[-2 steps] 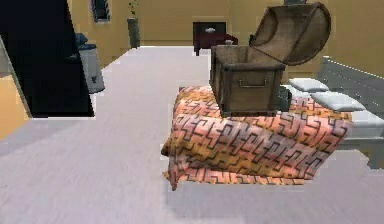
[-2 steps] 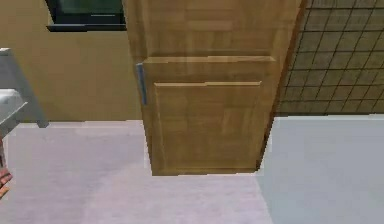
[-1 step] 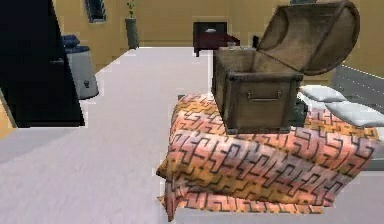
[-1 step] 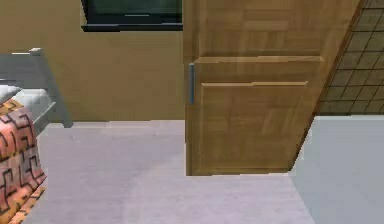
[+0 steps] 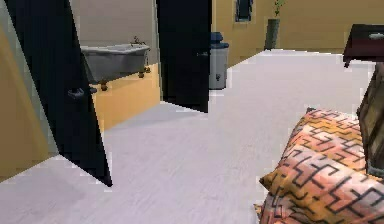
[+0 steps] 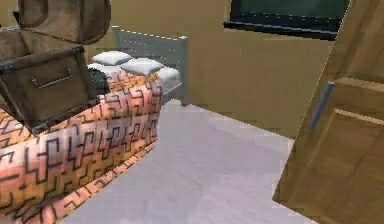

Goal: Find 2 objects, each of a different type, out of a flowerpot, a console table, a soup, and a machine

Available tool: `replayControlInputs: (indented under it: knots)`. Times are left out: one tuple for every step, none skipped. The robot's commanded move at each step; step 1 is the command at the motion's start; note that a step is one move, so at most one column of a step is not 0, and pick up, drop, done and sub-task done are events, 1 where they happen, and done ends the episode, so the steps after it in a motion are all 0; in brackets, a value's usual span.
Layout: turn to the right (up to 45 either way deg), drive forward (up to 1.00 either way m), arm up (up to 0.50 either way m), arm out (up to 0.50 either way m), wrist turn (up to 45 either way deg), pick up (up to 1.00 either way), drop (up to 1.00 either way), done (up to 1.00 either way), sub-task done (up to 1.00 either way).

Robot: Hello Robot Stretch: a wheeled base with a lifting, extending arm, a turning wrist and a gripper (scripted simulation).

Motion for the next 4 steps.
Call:
replayControlInputs:
  knots:
    - [0.0,1.00,0.00,0.00,0.0,0.00,0.00,0.00,0.00]
    - [-15.0,0.00,0.00,0.00,0.0,0.00,0.00,0.00,0.00]
    - [0.0,0.20,0.00,0.00,0.0,0.00,0.00,0.00,0.00]
    - [42.0,0.00,0.00,0.00,0.0,0.00,0.00,0.00,0.00]
